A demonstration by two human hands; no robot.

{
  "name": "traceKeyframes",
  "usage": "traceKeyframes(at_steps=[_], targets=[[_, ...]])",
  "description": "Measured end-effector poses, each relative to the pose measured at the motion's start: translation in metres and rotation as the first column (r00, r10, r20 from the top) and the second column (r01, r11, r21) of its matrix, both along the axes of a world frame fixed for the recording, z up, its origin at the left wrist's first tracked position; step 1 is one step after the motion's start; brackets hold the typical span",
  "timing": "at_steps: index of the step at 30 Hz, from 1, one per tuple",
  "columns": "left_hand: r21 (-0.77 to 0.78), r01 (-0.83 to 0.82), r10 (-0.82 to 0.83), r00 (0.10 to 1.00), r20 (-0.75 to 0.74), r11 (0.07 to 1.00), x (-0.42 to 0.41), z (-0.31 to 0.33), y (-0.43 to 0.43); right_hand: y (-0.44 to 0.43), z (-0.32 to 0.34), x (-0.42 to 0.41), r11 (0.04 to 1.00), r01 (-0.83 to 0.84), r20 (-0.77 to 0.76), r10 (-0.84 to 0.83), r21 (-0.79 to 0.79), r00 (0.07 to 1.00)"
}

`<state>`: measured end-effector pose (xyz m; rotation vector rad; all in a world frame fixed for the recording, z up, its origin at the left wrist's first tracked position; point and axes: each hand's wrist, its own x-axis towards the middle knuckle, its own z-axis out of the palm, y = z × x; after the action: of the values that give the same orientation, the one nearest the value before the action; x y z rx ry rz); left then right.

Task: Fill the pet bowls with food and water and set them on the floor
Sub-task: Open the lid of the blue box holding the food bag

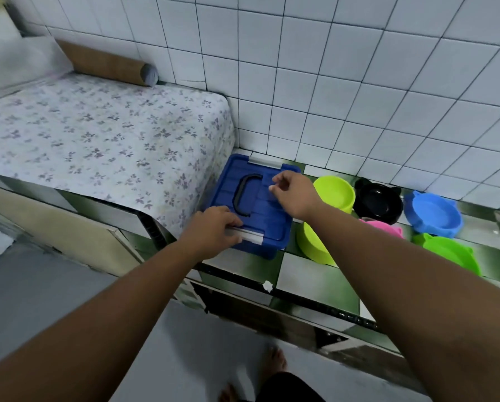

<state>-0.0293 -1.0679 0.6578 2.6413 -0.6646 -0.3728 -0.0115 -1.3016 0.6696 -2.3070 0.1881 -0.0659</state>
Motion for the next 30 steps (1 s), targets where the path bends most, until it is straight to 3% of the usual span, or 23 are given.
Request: traceKeyframes(at_steps=[8,14,20,26,30], targets=[[0.038,0.135,-0.136,0.991,0.000,0.990,0.019,-0.001,0.000,-0.013,-0.007,0.068,0.987,0.021,0.045,-0.014,-0.161,0.999],[0.073,0.204,-0.198,0.977,-0.076,0.976,0.031,0.004,-0.006,-0.014,-0.020,0.106,0.871,-0.067,-0.041,0.054,-0.487,0.998],[0.067,0.245,-0.236,0.964,-0.125,0.967,0.036,0.007,-0.008,-0.014,-0.032,0.115,0.877,-0.061,0.008,0.074,-0.477,0.997],[0.087,0.269,-0.257,0.958,-0.129,0.959,0.039,0.005,-0.008,-0.024,-0.035,0.121,0.777,-0.159,-0.005,0.198,-0.609,0.980],[0.108,0.299,-0.285,0.950,-0.132,0.948,0.042,0.006,-0.010,-0.022,-0.038,0.118,0.635,-0.196,-0.008,0.286,-0.747,0.958]])
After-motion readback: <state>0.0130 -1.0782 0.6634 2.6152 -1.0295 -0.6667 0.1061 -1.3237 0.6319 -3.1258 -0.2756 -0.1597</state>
